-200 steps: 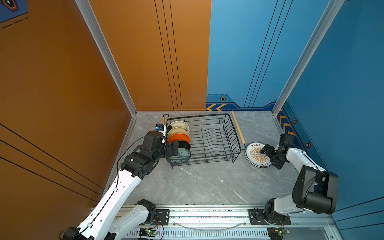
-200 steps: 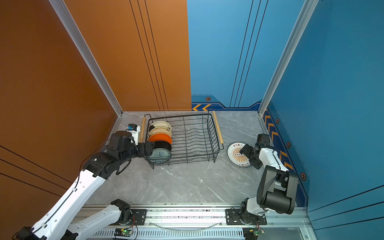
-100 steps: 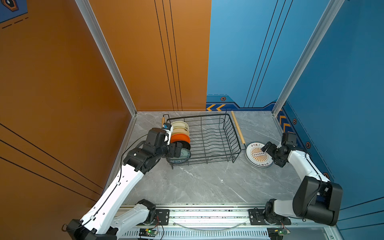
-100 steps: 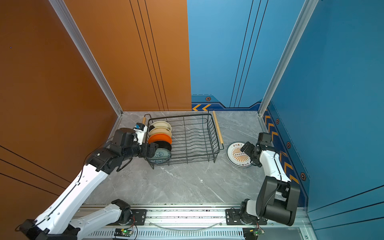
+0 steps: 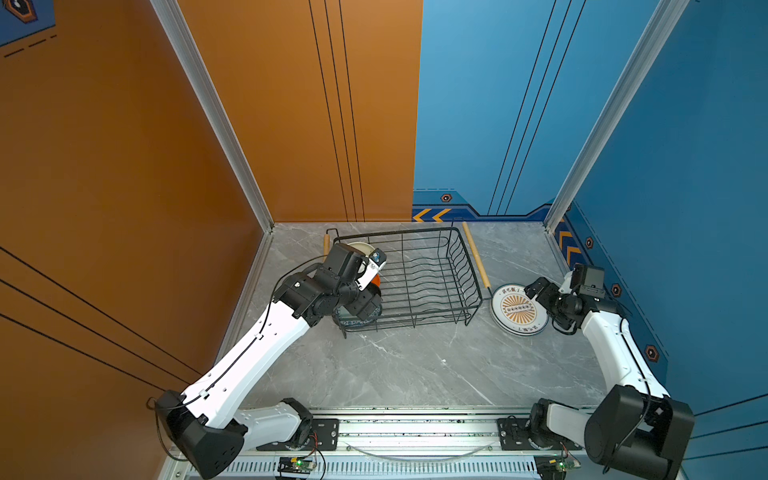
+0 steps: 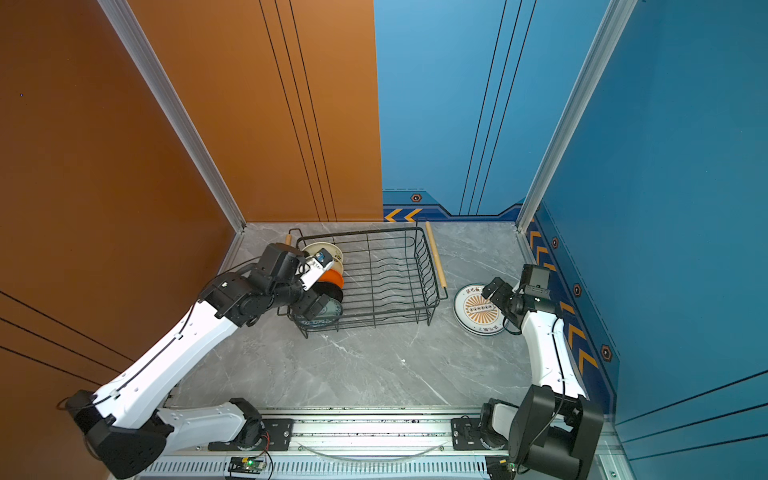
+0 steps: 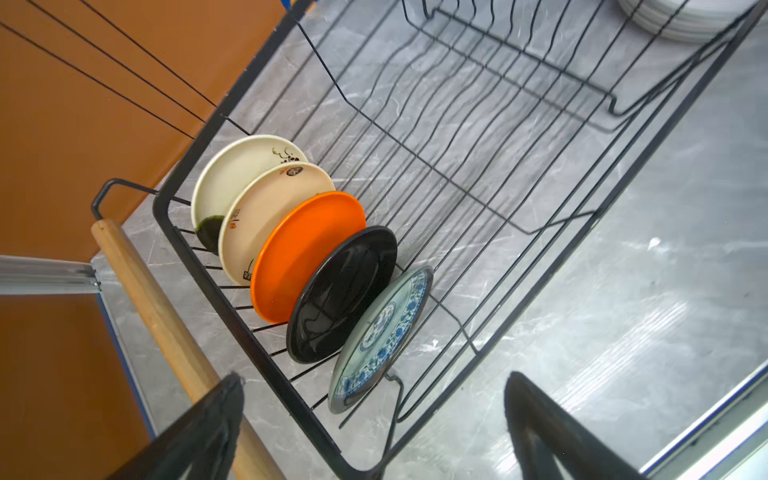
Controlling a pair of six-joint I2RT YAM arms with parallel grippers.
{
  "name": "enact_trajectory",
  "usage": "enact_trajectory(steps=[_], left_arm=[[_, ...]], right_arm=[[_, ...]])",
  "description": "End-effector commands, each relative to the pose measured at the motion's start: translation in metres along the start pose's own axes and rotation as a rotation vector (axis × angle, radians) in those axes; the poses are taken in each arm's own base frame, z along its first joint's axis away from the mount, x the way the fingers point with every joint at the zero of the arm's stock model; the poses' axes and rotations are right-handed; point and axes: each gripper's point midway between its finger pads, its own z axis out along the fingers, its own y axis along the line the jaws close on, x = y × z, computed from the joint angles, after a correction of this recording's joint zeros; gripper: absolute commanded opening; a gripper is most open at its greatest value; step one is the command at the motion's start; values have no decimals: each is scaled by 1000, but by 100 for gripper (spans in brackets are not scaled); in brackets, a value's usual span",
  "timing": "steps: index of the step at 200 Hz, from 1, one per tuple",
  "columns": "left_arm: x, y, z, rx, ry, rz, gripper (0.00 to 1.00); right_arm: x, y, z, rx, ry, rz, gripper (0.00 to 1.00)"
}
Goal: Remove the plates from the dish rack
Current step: 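Reach the left gripper into the rack to the blue-and-white patterned plate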
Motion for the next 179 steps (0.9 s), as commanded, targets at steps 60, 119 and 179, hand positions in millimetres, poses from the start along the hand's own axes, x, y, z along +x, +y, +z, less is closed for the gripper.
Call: enact_trajectory(steps=[60,119,179], left_arm=[[28,-16,18,167,167,244,90],[27,-10,35,215,204,266,74],[31,9,55,172,276,244,56]], right_arm=[[-13,36,-1,-175,-22,1,100],[-8,33,-1,-187,-42,9,100],[-9,34,11,-196,-18,21,100]])
